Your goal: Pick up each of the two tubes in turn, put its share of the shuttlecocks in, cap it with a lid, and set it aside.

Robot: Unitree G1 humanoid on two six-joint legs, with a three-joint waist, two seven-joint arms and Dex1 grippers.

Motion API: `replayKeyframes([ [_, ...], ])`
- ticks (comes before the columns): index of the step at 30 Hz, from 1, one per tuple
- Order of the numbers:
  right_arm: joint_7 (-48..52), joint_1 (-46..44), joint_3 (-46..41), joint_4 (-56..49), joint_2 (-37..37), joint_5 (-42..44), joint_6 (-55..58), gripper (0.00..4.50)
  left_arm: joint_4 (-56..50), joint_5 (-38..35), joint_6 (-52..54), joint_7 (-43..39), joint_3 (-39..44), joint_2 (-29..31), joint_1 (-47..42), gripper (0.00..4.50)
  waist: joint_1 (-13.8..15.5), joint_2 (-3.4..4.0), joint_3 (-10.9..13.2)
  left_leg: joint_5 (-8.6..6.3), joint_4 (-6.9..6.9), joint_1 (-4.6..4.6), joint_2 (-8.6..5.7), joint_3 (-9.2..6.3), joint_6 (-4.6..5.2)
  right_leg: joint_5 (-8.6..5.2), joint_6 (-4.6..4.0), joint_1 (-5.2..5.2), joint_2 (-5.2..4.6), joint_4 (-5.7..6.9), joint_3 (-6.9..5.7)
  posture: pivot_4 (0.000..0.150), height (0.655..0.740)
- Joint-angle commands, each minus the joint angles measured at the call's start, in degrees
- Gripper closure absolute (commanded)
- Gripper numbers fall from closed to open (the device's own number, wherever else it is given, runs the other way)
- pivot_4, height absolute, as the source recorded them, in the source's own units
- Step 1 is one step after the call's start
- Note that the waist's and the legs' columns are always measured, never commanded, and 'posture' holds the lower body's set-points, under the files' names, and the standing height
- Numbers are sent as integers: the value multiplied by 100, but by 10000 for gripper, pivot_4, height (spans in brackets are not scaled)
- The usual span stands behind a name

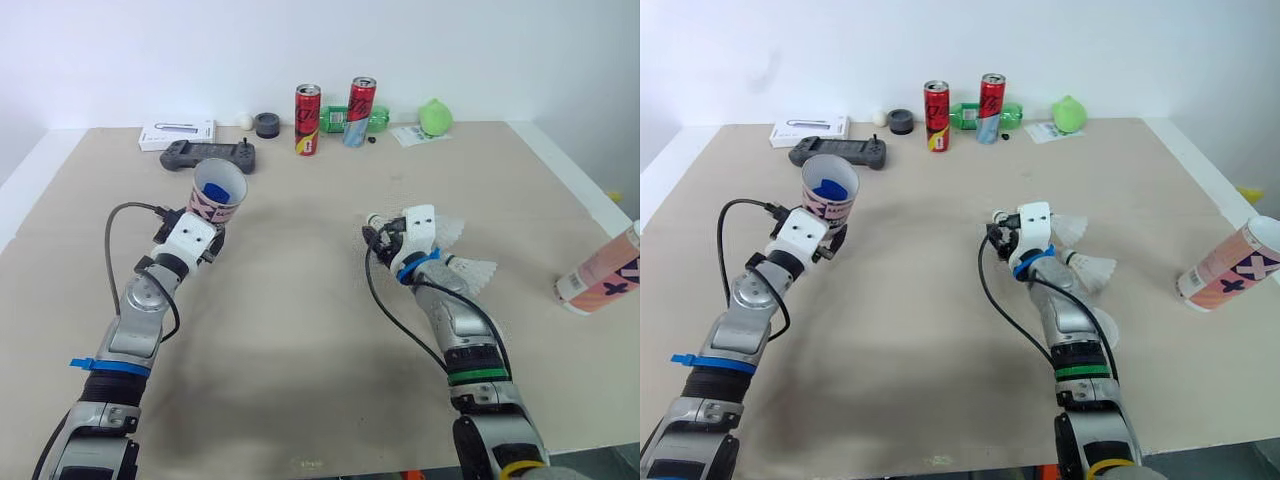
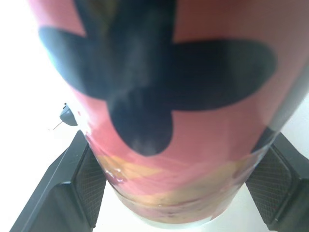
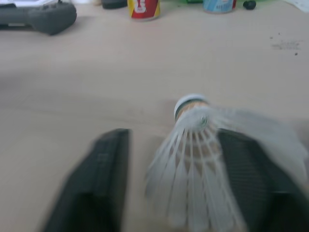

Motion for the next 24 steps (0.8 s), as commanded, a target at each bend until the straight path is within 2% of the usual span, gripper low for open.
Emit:
replayKeyframes([
  [1, 25, -143, -105, 49, 43, -23, -251, 33887, -286, 106, -55, 45, 10, 92, -47, 8598, 0, 0, 0, 0, 0, -1, 0, 0, 0, 0, 0, 0, 0, -1, 0, 1500, 7400],
  [2, 37, -142, -101, 58, 44, -26, -267, 39457, -291, 166, -49, 59, -12, 112, -51, 8598, -1, 0, 0, 0, 0, -2, 0, 0, 0, 1, -2, -1, 0, -1, 0, 1500, 7400],
  [4, 66, -107, -98, 18, 38, -26, -274, 44406, -287, 284, -54, 95, -56, 143, -54, 8598, 0, 0, 0, 0, 0, -4, -1, 0, 0, 2, -3, -1, -1, -1, 0, 1500, 7400],
  [8, 441, -9, -7, -493, -64, 82, -272, 44406, -231, 479, -32, 122, -123, 185, -93, 8598, 0, 1, 1, 0, 0, -4, -1, -1, 0, 1, -3, -1, -1, 0, 0, 1500, 7400],
  [12, 1523, 39, 335, -1751, -337, 442, -319, 44406, -97, 774, -4, 160, -237, 298, -154, 8598, -4, 6, 4, 0, 0, -6, -1, -1, 0, -1, 0, -4, -1, -1, 0, 1500, 7400],
  [16, 2068, -262, 762, -2569, -561, 528, 41, 44406, -35, 976, 72, 117, -405, 319, -237, 8598, -4, 6, 4, 0, 0, -4, 1, -3, 0, -4, 5, -5, 3, 0, -1, 1500, 7400],
  [20, 2303, -649, 1400, -2718, -590, 175, 246, 44406, 15, 1075, 114, 65, -551, 269, -312, 8598, -1, 6, 4, 3, 5, -2, 2, -4, 0, 1, 4, -2, 3, 2, -4, 1500, 7400],
  [24, 2212, -1037, 1991, -2313, -301, -350, 155, 44406, -13, 1108, 68, 59, -632, 231, -359, 8598, -4, 6, 4, 5, 4, -4, 2, -4, -2, 2, 3, -5, 3, 2, -5, 1500, 7400],
])
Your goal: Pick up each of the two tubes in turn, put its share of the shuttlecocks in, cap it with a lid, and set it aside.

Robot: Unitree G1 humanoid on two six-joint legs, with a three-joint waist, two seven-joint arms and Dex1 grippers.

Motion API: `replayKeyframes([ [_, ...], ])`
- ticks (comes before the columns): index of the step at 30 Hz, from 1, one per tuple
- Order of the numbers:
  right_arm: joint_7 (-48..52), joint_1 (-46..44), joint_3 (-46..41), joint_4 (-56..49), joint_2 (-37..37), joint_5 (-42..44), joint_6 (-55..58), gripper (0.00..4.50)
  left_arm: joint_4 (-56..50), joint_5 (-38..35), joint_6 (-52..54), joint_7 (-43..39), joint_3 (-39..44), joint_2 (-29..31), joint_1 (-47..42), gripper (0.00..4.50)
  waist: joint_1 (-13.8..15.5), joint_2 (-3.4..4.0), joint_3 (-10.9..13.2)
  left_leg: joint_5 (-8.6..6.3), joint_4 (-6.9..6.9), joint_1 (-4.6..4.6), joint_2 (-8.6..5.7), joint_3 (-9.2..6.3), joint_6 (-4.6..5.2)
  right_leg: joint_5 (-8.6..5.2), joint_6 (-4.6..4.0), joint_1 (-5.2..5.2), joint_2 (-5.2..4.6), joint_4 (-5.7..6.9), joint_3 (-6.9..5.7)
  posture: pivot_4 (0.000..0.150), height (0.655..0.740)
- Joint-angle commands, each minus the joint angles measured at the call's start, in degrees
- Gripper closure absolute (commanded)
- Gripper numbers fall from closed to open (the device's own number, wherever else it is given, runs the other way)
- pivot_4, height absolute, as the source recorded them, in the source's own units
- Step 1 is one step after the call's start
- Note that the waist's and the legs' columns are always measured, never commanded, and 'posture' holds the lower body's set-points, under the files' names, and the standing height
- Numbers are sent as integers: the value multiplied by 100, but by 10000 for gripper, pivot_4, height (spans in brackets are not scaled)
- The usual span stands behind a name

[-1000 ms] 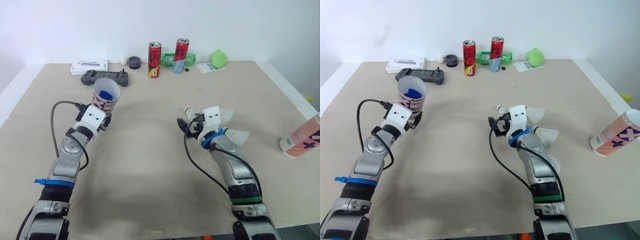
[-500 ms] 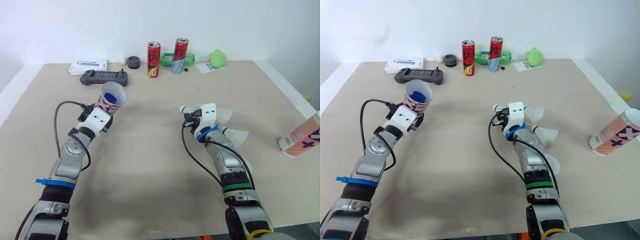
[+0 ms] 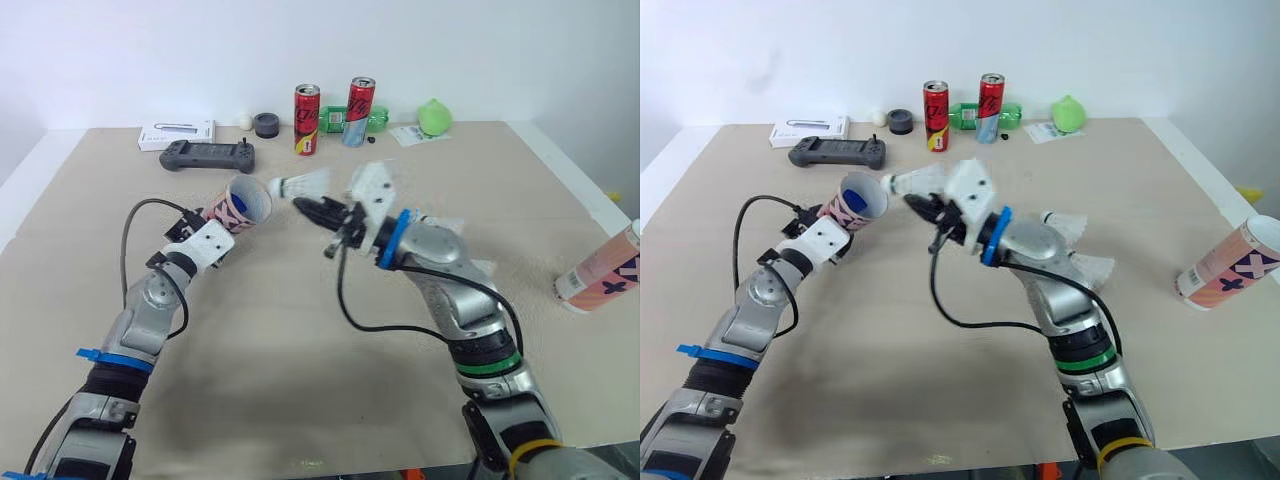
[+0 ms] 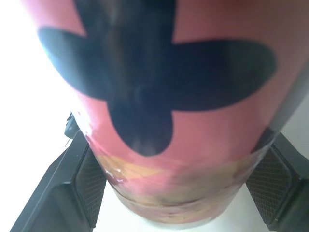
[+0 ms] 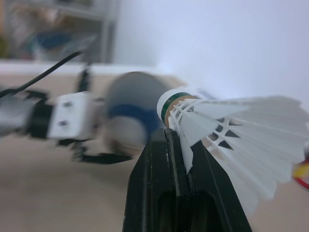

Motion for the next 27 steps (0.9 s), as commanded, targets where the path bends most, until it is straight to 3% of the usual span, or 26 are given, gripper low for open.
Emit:
replayKeyframes([
  [1, -103, -468, 446, 343, 303, -517, -202, 44406, -134, -9, -151, -1, -34, -14, -160, 8598, -2, 0, 0, 0, 0, 0, 0, 1, 0, 1, -1, -2, 0, 0, 0, 1500, 7400],
  [5, -227, -720, 688, 744, 641, -875, -340, 44406, -141, 4, -174, 9, -63, -22, -146, 8598, 4, 0, 0, 0, -2, -2, 1, 0, 0, 1, -4, -4, 0, 1, -2, 1500, 7400],
  [6, -241, -734, 690, 759, 718, -898, -349, 41619, -156, 9, -172, 22, -56, -19, -132, 8598, 4, 0, 0, 0, -2, -6, 1, -1, 0, 1, -4, -5, 0, 1, -2, 1500, 7400],
  [8, -231, -676, 518, 635, 912, -687, -347, 35532, -190, 0, -175, 29, -41, -18, -111, 8598, 4, 0, 0, 0, -1, -9, -1, -1, -1, 4, -10, -5, -2, 0, -2, 1500, 7400],
  [16, -258, 20, -294, -545, 848, 79, 60, 846, -238, -38, -183, 35, -25, -44, -20, 8598, 12, -1, -1, 0, -2, -14, -2, -14, -1, 10, -23, -4, -3, 0, -11, 1500, 7400],
  [21, -957, 1564, -1841, -1611, 311, 301, 48, 846, -49, -85, -236, 61, -83, -212, -211, 8598, 100, -7, -4, 0, 1, -14, -4, -17, -2, 7, -18, 3, -9, -1, -19, 1500, 7400],
  [27, -1349, 3265, -2951, -2383, -359, 269, 326, 846, 222, -105, -421, -19, -196, -318, -379, 8598, 75, -2, -2, 0, -4, -17, -8, -5, -2, 3, -22, -4, -15, -3, -13, 1500, 7400],
])
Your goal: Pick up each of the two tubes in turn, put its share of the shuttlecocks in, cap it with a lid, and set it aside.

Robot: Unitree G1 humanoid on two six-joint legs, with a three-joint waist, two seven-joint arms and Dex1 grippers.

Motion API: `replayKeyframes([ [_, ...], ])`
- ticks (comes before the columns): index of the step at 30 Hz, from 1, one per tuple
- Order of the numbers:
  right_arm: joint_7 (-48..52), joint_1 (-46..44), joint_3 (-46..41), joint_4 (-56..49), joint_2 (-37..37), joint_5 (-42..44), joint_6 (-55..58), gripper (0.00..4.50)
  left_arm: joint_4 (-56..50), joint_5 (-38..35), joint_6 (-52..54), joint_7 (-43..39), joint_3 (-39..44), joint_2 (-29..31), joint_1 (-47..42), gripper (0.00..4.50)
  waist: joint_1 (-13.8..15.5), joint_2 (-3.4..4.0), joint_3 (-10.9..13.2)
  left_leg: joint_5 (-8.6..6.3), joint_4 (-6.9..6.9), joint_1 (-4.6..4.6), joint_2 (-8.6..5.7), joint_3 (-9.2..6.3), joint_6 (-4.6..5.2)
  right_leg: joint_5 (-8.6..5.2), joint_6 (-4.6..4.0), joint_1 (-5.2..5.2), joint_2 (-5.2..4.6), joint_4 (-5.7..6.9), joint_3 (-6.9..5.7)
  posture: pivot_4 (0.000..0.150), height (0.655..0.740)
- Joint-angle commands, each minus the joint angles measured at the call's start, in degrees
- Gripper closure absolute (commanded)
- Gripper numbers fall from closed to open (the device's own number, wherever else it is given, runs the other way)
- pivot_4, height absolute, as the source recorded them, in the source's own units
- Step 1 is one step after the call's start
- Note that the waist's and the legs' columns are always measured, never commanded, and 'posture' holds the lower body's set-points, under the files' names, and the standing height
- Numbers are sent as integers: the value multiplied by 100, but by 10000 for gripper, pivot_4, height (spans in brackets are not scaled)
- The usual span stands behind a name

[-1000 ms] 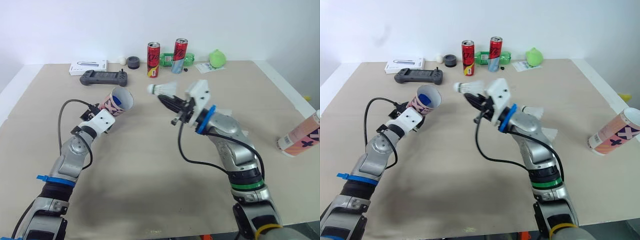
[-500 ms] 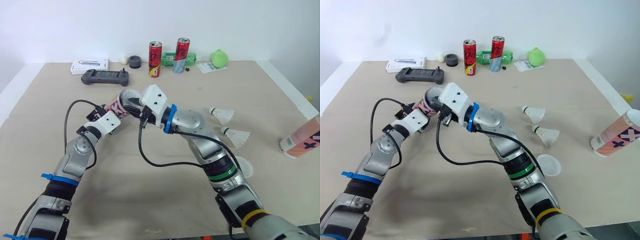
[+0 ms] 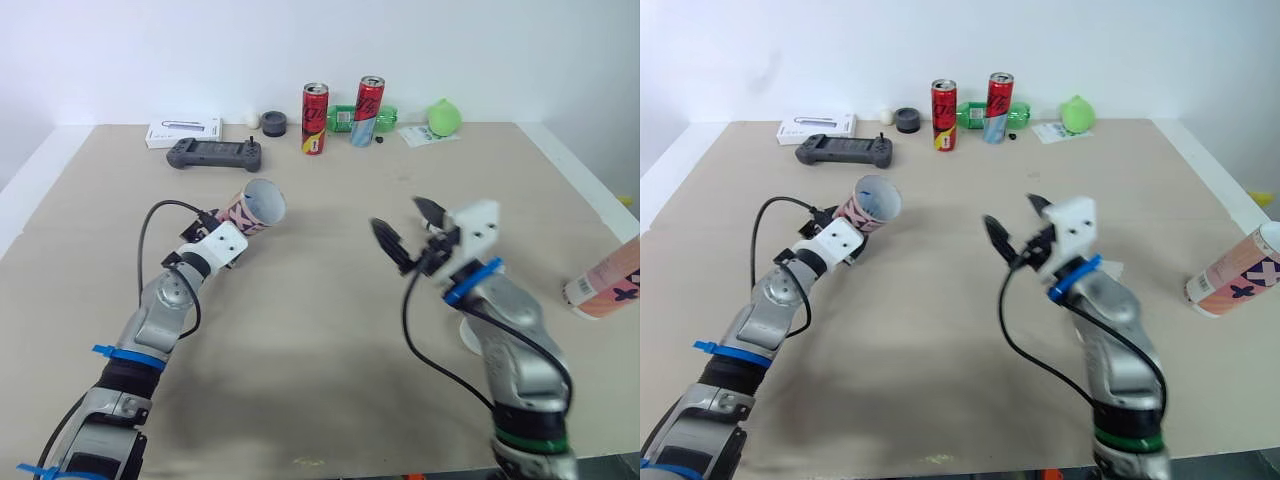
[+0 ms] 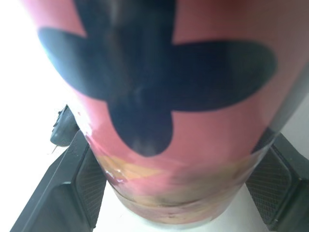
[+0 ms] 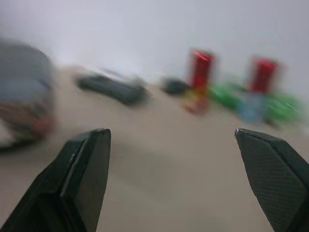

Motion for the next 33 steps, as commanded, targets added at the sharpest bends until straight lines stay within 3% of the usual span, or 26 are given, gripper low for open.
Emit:
replayKeyframes([
  [1, -384, 794, -781, -769, -115, 40, 20, 846, 66, -55, -261, -6, -39, -38, -212, 8598, -31, 0, 0, 0, -1, 3, 4, -1, 0, -6, 3, 1, 5, 1, 0, 1500, 7400],
  [5, -769, 1670, -1210, -1189, 17, 134, 229, 846, 308, -53, -405, -29, -145, -106, -330, 8598, -71, 1, -1, 0, -1, 12, 5, -2, 0, -17, 20, 9, 7, 5, 1, 1500, 7400],
  [9, -1029, 1996, -1391, -1169, 165, 276, 475, 846, 418, -3, -501, -48, -221, -111, -402, 8598, -86, 1, 0, 4, 2, 18, 5, 7, 1, -7, 24, 10, 6, 4, 6, 1500, 7400],
  [16, -1049, 1965, -1294, -904, 128, 592, 881, 846, 450, 73, -530, -58, -256, -98, -449, 8598, -80, 1, 0, 19, 2, 18, 3, 11, 0, 5, 30, 11, 3, 3, 8, 1500, 7400],
  [23, -1306, 1214, -1169, -151, 87, 607, 1178, 846, 259, 7, -420, -8, -117, -67, -367, 8598, -78, 2, 0, 20, 1, 17, 3, 10, 1, 4, 30, 10, 4, 3, 9, 1500, 7400],
  [26, -1284, 930, -1132, 71, 52, 706, 1287, 9475, 235, 15, -414, 7, -84, -36, -364, 8598, -78, 2, 0, 19, 1, 14, 2, 10, 1, 3, 32, 10, 4, 2, 9, 1500, 7400],
  [29, -1343, 690, -1172, 239, 37, 771, 1380, 23739, 222, 14, -415, 10, -66, -36, -359, 8598, -77, 2, 0, 19, 0, 12, 1, 9, 1, 1, 34, 9, 3, 1, 9, 1500, 7400],
  [31, -1389, 615, -1196, 303, 25, 776, 1403, 36064, 184, 10, -409, 11, -65, -52, -350, 8598, -77, 2, 0, 19, 0, 12, 1, 8, 1, 1, 34, 9, 3, 1, 9, 1500, 7400],
  [33, -1416, 590, -1210, 344, 0, 780, 1442, 41764, 153, 14, -396, 16, -73, -70, -353, 8598, -77, 2, 0, 19, -1, 12, 1, 8, 1, 1, 34, 9, 3, 1, 9, 1500, 7400],
])
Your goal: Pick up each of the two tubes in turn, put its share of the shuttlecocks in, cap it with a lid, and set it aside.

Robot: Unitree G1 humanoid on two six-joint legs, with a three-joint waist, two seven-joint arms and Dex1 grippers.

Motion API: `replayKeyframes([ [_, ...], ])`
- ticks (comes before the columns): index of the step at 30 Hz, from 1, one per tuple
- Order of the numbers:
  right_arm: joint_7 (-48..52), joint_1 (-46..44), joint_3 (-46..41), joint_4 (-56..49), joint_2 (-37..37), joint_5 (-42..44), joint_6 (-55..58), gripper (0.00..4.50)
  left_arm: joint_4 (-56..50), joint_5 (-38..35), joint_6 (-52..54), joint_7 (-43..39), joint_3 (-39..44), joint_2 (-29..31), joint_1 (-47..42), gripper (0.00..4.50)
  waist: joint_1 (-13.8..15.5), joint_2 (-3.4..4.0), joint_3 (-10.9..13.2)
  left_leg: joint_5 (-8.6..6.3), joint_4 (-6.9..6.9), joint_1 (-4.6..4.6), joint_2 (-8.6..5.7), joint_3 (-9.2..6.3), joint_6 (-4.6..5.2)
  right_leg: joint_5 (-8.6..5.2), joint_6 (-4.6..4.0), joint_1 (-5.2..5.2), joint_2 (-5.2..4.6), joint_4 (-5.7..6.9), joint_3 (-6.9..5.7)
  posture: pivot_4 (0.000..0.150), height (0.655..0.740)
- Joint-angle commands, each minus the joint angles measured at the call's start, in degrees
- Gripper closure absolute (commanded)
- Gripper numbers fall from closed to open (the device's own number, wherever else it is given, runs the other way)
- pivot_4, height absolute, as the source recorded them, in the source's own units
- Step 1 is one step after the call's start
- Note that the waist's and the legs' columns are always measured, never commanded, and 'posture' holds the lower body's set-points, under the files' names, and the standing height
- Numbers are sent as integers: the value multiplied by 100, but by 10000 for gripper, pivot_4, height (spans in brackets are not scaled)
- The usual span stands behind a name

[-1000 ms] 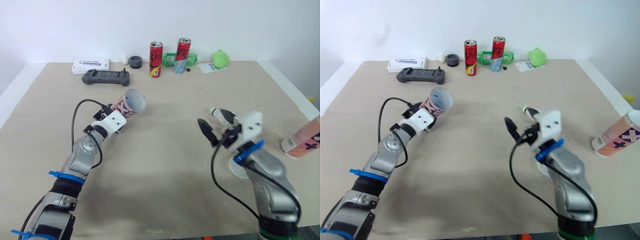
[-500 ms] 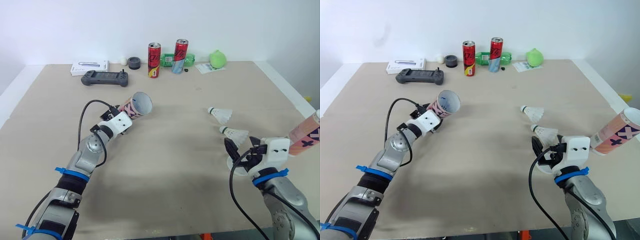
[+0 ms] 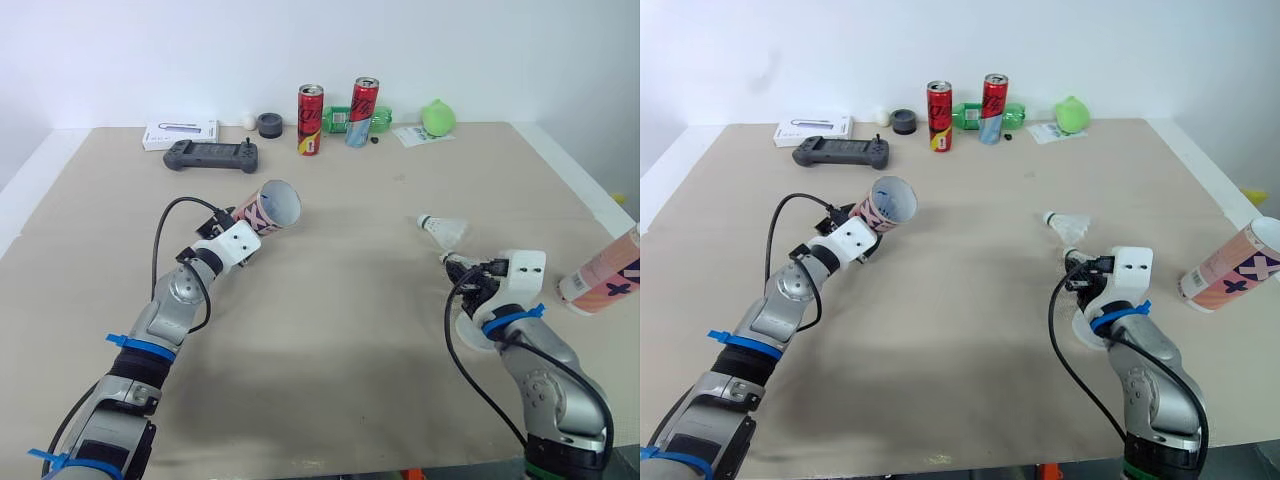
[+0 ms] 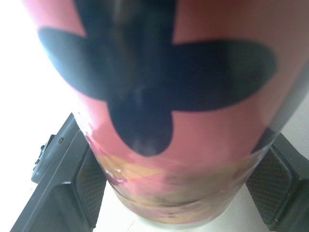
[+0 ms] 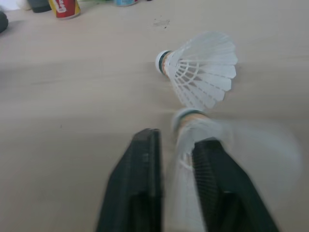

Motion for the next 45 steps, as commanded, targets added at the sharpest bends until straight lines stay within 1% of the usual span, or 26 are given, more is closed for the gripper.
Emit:
replayKeyframes([
  [1, -71, -72, -134, -36, -120, 65, 32, 44506, -299, -38, 3, 83, 117, 24, -60, 8598, 0, 0, 0, 0, 1, -1, 0, 0, 0, 0, 0, 0, 0, 0, 0, 1500, 7400],
  [7, -14, 99, -226, -157, -220, 78, -122, 44506, -270, -33, -37, 82, 95, 25, -96, 8598, 0, 0, 0, 0, 1, 1, 0, 0, 0, 1, 0, 1, 0, 1, 0, 1500, 7400],
  [9, 572, 277, -83, -550, -362, 166, -707, 44506, -234, -28, -51, 76, 79, 26, -132, 8598, 0, 1, 0, 0, 1, 0, 0, 0, 0, 0, 0, 1, 0, 0, 0, 1500, 7400],
  [12, 1034, 372, 144, -907, -445, 296, -1132, 44506, -194, -27, -70, 67, 70, 29, -160, 8598, -4, 2, 1, 0, 0, -1, -1, -1, 0, -2, 2, 0, 0, 0, 0, 1500, 7400],
  [16, 1506, 105, 667, -1309, -563, 553, -1195, 44506, -205, -17, -61, 63, 53, 16, -162, 8598, -18, 2, 1, 0, 1, 6, 3, -1, 0, 3, -2, 1, 6, 2, 2, 1500, 7400],
  [19, 1599, -482, 1185, -1383, -620, 547, -1081, 44506, -226, -12, -51, 55, 43, 17, -138, 8598, -15, 1, 1, 5, 4, 6, 2, 2, 4, 12, -1, 1, 5, 2, 2, 1500, 7400],
  [23, 1544, -1429, 1858, -1125, -582, 194, -1059, 44506, -281, 6, -42, 19, 13, 25, -93, 8598, -6, 1, 1, 9, 7, 5, 3, 1, 5, 17, 0, 1, 5, 2, 1, 1500, 7400],
  [27, 1554, -2085, 2454, -760, -424, -130, -1133, 44506, -349, 16, 2, 9, 15, 17, -79, 8598, -3, 1, 1, 9, 4, -1, 2, -1, 5, 14, 3, -1, 5, 0, 1, 1500, 7400],
  [31, 1727, -2352, 3080, -274, -280, -602, -1462, 44506, -398, 34, 46, 19, 14, -7, -76, 8598, 1, 1, 1, 9, 3, -5, 2, -3, 5, 12, 2, -3, 4, -3, -1, 1500, 7400],
  [33, 1779, -2555, 3602, 176, -238, -1121, -1710, 44506, -493, 26, 84, 14, 12, -24, -43, 8598, -1, 1, 1, 9, 3, -6, 1, -3, 5, 11, 3, -4, 3, -3, -1, 1500, 7400],
  [35, 1791, -2698, 3892, 525, -162, -1455, -1906, 44506, -551, 24, 107, 3, -1, -38, -20, 8598, -2, 1, 1, 9, 5, -5, 2, -2, 5, 14, 0, -5, 4, -2, -1, 1500, 7400],
  [39, 1790, -2819, 3776, 738, 306, -1268, -2036, 44506, -596, 17, 127, -24, 4, -46, 1, 8598, -4, 1, 1, 9, 5, -2, 5, -3, 5, 17, -4, -5, 9, 1, -2, 1500, 7400],
  [40, 1838, -2774, 3714, 688, 404, -1126, -2008, 38064, -595, 17, 129, -24, 9, -44, 1, 8598, -4, 1, 1, 9, 5, -2, 5, -5, 5, 17, -5, -5, 8, 1, -3, 1500, 7400],
  [41, 1861, -2721, 3663, 641, 463, -1047, -1981, 35683, -587, 16, 129, -24, 12, -41, 0, 8598, -3, 1, 1, 9, 4, -3, 5, -5, 5, 17, -4, -4, 8, 1, -4, 1500, 7400],
  [44, 1867, -2476, 3483, 460, 500, -867, -1825, 23538, -586, 17, 133, -28, 15, -39, 3, 8598, -2, 0, 1, 9, 4, -6, 5, -6, 5, 17, -4, -4, 7, 0, -4, 1500, 7400],
  [45, 1852, -2408, 3424, 416, 488, -834, -1807, 18148, -590, 15, 132, -32, 18, -40, 4, 8598, -1, 0, 1, 9, 4, -6, 4, -7, 5, 16, -4, -3, 6, 0, -4, 1500, 7400],
])
